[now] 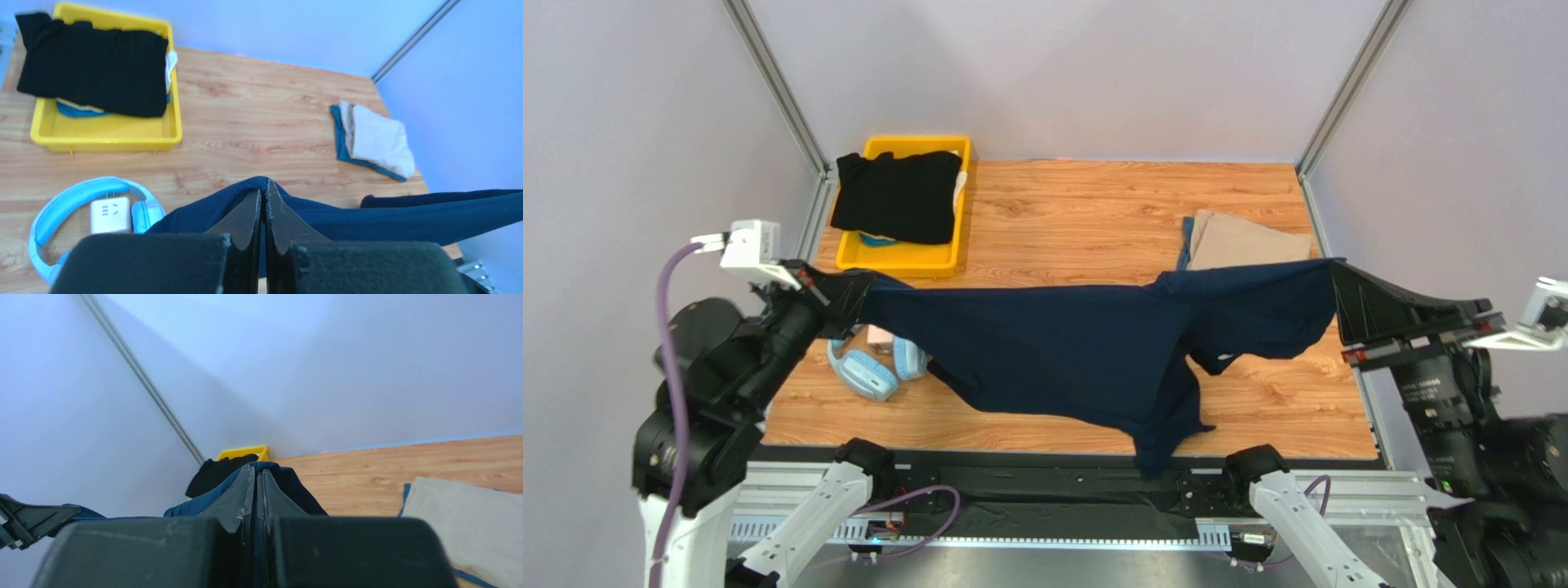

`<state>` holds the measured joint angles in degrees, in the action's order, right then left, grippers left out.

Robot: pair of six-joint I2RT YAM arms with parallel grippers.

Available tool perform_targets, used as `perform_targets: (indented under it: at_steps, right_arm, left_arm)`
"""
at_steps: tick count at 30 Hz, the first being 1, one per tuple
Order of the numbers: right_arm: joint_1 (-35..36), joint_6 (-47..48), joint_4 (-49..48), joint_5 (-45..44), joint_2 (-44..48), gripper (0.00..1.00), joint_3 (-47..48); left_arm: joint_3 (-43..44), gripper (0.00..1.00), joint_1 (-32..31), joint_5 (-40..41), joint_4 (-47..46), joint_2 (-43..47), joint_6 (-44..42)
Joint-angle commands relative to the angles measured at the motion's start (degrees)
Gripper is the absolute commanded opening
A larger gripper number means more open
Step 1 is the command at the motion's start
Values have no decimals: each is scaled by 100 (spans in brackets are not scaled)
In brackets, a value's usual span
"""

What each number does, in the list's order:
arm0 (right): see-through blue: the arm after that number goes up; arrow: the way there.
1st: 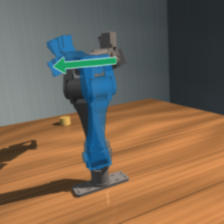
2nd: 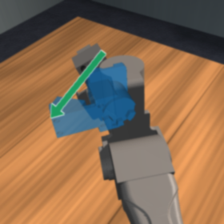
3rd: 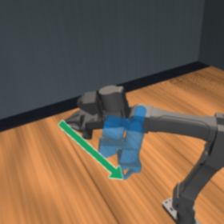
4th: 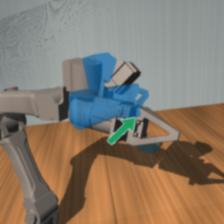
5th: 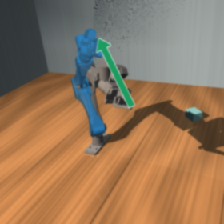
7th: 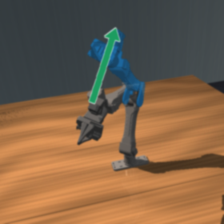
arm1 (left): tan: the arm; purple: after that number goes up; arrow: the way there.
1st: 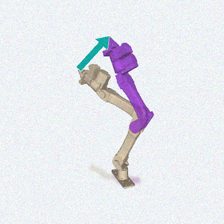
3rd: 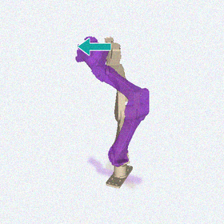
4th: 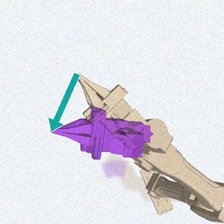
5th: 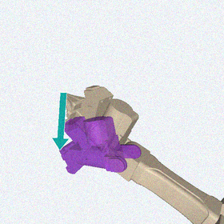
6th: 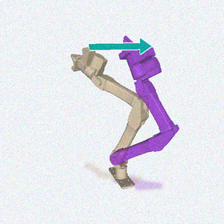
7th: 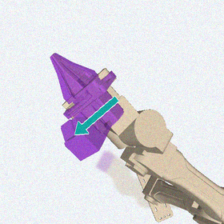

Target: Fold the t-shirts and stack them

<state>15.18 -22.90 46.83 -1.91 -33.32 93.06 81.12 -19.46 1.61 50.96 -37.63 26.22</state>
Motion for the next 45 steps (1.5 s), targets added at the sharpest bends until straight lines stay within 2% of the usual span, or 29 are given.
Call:
perform_targets:
  at_steps: [1,11,16,19,25,29,32,37,41,45]
  right_arm:
    - [-41,-57,-86,612,89,0,581]
    - [-41,136,239,640,-280,0,2111]
    - [-41,207,213,473,-560,0,2524]
    - [-41,198,221,385,-728,0,2455]
    - [-41,180,108,200,-1325,0,1744]
    - [-41,329,116,-239,-1835,0,752]
    - [-33,408,63,-546,-2239,0,162]
    - [-50,496,-288,-1231,-2776,0,-1077]
    - [-41,523,-385,-1680,-3162,0,-1351]
    - [-41,567,-455,-2005,-3540,0,-1290]
  left_arm:
    - [693,0,39,-256,424,89,-205]
    - [2056,0,39,-1109,555,-253,32]
    - [2040,0,39,-1286,591,-421,68]
    - [1680,0,39,-1172,556,-570,-20]
    - [20,0,39,-917,-94,-912,-266]
    - [-1244,0,39,-566,-726,-1273,-433]
    - [-1651,0,39,-328,-1078,-1799,-625]
    - [-1713,0,39,32,-1360,-2932,-1013]
    - [-1618,0,39,16,-1799,-3636,-1250]
    - [-1143,0,39,-38,-1730,-4392,-1198]
